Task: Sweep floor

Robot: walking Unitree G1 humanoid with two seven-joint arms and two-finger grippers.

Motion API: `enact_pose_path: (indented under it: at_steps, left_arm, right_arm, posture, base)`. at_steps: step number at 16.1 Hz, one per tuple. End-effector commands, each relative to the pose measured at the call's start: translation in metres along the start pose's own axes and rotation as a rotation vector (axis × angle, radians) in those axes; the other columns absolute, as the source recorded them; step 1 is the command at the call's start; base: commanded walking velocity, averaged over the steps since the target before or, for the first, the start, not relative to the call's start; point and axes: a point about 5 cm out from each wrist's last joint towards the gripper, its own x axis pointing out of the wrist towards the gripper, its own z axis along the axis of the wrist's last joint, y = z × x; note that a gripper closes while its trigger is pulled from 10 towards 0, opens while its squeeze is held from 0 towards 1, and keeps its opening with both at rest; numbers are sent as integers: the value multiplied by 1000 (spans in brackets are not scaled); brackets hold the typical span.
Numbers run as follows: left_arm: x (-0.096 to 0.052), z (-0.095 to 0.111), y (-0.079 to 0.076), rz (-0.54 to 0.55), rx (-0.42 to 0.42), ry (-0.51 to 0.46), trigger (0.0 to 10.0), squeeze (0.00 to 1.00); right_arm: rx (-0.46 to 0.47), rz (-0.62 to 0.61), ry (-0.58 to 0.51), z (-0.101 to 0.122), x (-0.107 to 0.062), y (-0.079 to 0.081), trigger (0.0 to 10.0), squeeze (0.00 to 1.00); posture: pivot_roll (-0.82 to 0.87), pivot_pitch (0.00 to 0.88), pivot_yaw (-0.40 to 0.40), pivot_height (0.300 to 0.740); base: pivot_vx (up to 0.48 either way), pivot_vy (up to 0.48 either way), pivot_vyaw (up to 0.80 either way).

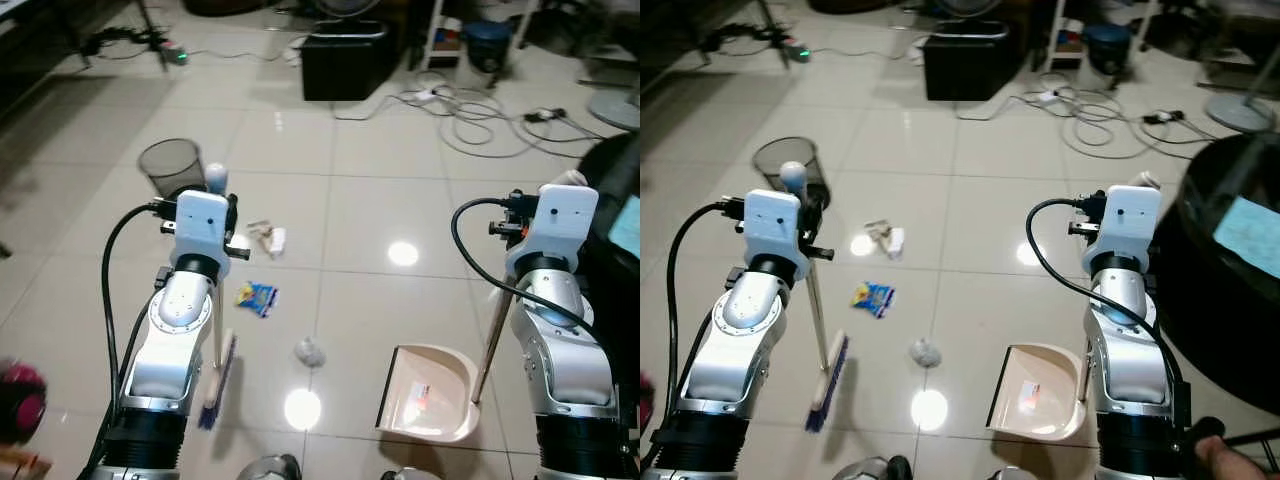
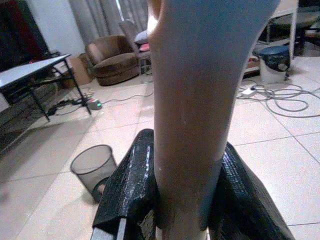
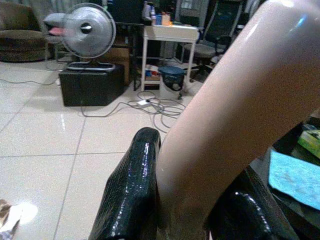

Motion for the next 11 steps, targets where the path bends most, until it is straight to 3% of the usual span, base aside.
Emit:
enact_pose_path:
  at_steps: [1, 5, 11]
  left_arm:
    - [1, 6, 3, 7, 8, -34, 10000, 0]
    - [1, 6, 4, 10, 9, -34, 10000, 0]
    - [-2, 1, 5, 15, 14, -23, 10000, 0]
  right_arm:
    - [-38, 6, -33, 5, 1, 0, 10000, 0]
    - [-77, 17, -37, 6, 0, 0, 10000, 0]
    - [-14, 40, -33, 3, -2, 3, 10000, 0]
  posture:
    - [-95, 93, 56, 740]
    - [-96, 92, 52, 740]
    - [-97, 88, 49, 740]
  base:
    - [398, 0, 0]
    - [398, 0, 625]
    - [397, 0, 0]
